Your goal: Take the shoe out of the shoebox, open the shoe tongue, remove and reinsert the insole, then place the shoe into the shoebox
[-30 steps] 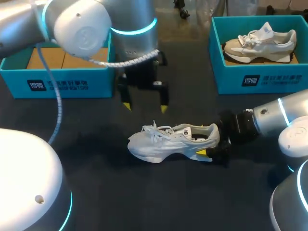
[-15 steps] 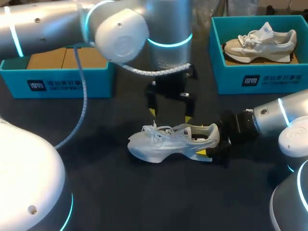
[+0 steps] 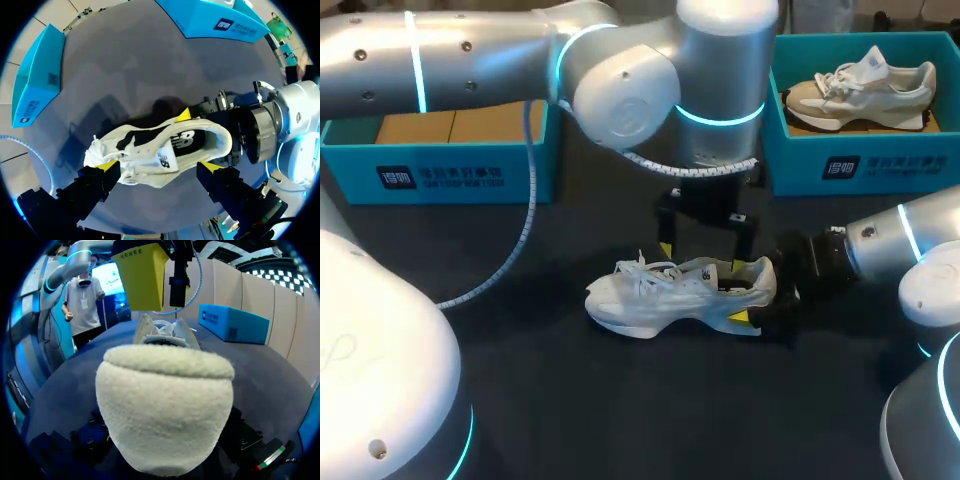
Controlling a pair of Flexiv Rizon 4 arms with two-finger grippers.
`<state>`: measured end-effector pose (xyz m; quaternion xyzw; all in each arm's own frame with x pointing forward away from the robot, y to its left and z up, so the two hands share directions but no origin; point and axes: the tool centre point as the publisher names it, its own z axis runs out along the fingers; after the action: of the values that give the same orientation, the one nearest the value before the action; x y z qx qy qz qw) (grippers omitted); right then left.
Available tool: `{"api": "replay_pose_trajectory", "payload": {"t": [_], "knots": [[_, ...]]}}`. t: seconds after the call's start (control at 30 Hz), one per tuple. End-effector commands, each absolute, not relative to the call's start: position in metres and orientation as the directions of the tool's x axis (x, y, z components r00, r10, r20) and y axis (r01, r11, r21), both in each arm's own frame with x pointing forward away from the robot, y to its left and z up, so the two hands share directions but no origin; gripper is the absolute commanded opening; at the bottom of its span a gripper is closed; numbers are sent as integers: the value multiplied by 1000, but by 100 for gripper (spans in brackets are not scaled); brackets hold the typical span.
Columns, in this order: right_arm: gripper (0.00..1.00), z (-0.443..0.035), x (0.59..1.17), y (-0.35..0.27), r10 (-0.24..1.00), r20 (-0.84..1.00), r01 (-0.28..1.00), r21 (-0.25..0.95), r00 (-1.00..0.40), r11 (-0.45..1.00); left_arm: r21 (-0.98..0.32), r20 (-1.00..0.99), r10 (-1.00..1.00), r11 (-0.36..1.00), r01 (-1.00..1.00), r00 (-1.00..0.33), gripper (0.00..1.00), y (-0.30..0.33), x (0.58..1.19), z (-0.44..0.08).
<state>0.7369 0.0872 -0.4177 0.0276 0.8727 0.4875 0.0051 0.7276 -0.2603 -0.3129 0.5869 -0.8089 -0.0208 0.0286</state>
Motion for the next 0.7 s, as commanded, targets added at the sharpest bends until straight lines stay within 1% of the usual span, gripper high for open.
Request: {"api": "replay_pose_trajectory", "payload": {"t": [0.03,0.4,0.7], "knots": [[0,-423,736,93,55,16,43,850,-998,525,75,2,-952,306,-949,-307,100,-272,732,-324],[0,-423,736,93,55,16,43,850,-998,525,88,-48,-956,286,-954,-291,100,-283,741,-353],[0,-423,736,93,55,16,43,850,-998,525,88,-112,-952,277,-957,-286,100,-271,742,-367]]}}
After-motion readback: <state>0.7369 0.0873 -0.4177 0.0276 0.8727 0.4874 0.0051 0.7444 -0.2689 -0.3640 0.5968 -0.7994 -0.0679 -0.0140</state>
